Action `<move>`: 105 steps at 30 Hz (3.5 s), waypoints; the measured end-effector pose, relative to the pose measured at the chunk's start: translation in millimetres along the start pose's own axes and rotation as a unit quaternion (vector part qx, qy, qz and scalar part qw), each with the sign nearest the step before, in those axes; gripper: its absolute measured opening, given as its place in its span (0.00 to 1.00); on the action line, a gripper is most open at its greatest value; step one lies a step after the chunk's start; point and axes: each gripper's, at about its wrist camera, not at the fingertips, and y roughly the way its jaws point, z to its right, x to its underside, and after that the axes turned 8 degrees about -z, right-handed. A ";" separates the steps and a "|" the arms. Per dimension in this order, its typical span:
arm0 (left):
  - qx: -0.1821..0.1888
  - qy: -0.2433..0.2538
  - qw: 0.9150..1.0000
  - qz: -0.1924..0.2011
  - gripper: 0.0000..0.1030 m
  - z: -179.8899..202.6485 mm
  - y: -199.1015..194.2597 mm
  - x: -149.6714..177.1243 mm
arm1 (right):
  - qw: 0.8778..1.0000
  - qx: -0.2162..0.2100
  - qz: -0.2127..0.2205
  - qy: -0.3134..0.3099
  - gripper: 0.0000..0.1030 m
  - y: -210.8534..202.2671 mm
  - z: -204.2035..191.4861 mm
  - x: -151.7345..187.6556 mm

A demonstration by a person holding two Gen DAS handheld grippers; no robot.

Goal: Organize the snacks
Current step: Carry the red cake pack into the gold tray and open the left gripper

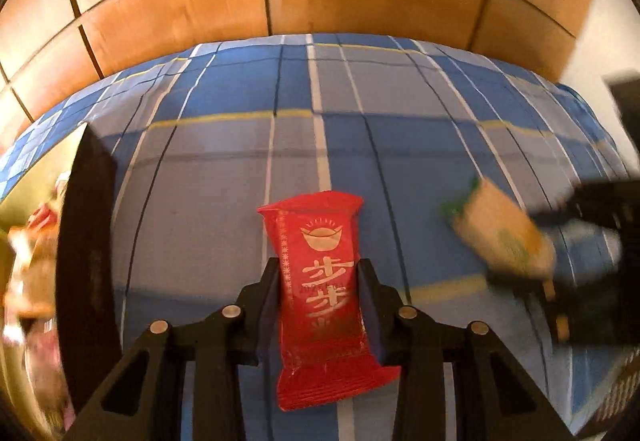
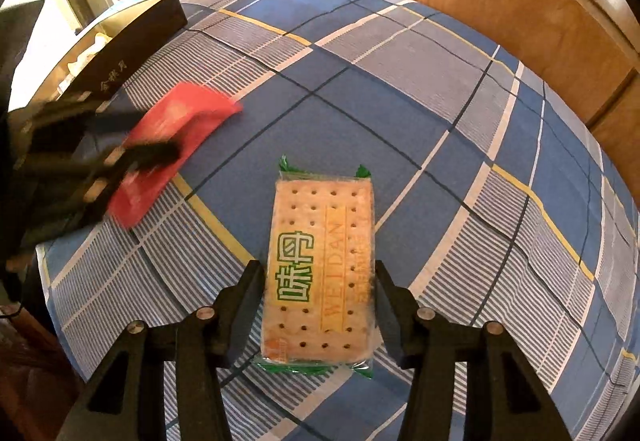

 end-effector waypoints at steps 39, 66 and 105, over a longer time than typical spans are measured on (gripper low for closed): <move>-0.013 -0.069 0.993 0.095 0.36 -31.3 -104.5 39.9 | 0.997 0.032 0.072 -0.013 0.46 -0.4 -14.4 15.1; -0.038 -0.127 0.987 0.091 0.36 -75.7 -108.8 56.8 | 0.996 0.030 0.079 -0.006 0.46 -1.0 -13.9 16.8; -0.102 -0.352 0.930 0.040 0.38 -248.0 -82.6 127.3 | 0.997 0.037 0.074 0.007 0.46 0.7 -16.8 16.9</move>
